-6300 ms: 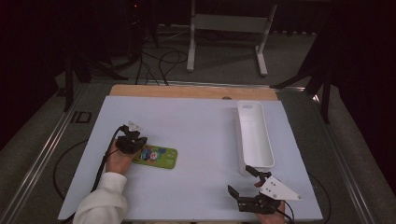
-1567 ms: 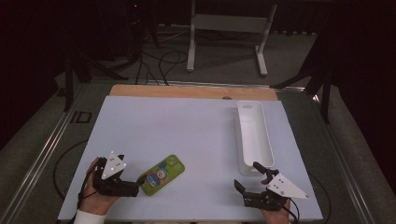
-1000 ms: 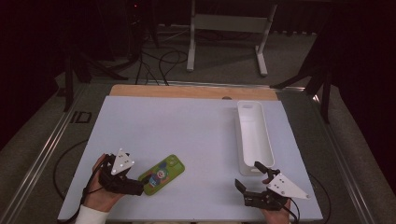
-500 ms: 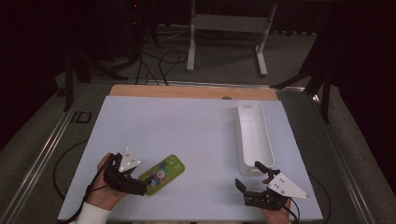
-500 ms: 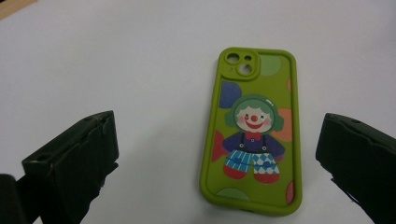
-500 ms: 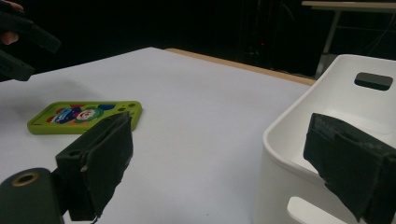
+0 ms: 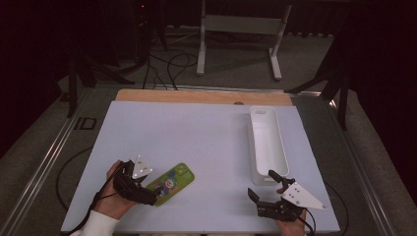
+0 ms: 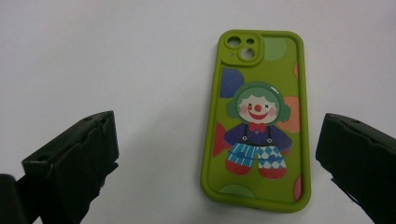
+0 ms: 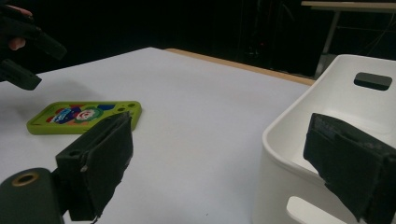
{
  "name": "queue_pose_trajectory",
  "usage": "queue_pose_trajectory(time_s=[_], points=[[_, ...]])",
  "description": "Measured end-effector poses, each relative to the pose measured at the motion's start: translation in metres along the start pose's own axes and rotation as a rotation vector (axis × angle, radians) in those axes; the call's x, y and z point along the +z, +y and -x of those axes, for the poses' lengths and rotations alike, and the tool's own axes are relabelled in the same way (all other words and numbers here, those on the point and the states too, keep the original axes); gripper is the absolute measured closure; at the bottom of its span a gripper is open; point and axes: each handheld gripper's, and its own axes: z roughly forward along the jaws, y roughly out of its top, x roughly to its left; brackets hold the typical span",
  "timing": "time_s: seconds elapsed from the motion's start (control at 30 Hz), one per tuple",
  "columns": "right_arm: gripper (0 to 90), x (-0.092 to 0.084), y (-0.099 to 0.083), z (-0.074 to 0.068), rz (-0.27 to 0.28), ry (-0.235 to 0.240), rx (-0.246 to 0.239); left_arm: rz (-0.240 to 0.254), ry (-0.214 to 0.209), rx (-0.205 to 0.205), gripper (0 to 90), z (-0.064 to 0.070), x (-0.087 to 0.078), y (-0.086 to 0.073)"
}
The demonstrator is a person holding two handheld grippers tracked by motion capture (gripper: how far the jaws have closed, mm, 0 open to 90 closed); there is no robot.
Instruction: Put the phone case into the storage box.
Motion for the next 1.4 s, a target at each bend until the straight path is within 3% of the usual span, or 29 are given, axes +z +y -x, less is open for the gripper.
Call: queue_pose_trajectory(time_s=[0.43, 1.4], points=[[8.2, 0.0, 0.0, 0.0, 0.0, -0.001, 0.001, -0.07, -0.024, 0.024, 0.0, 0.003, 0.013, 0.002], [8.3, 0.0, 0.0, 0.0, -0.002, -0.002, 0.001, -0.164, -0.072, 0.042, 0.8, 0.009, 0.033, 0.003]])
